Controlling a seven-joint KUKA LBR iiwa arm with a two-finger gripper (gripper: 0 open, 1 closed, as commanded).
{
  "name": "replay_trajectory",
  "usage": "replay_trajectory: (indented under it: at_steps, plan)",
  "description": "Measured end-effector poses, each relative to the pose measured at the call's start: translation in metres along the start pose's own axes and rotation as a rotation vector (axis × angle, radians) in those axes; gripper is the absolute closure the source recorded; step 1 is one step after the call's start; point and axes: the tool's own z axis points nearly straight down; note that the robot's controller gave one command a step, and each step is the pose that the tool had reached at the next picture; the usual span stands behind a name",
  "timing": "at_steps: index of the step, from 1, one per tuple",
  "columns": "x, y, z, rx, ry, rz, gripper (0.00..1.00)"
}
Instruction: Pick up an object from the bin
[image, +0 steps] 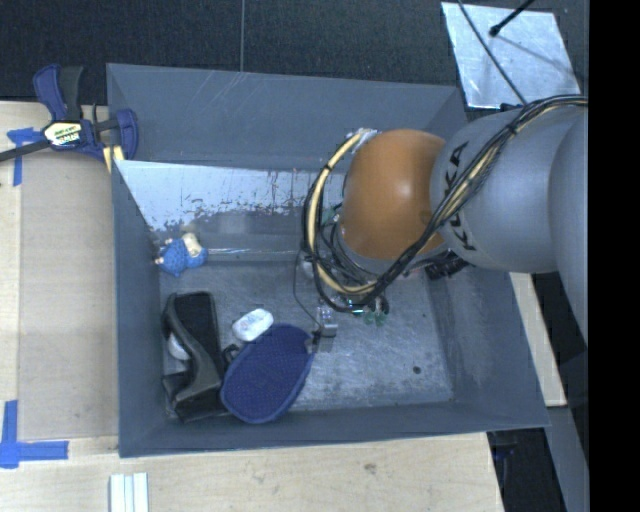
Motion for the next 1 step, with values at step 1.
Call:
replay_trajectory:
  at_steps: [1]
  plan:
    - [0.0570, 0.0600, 0.0560, 0.005, -0.016, -0.118, 0.00]
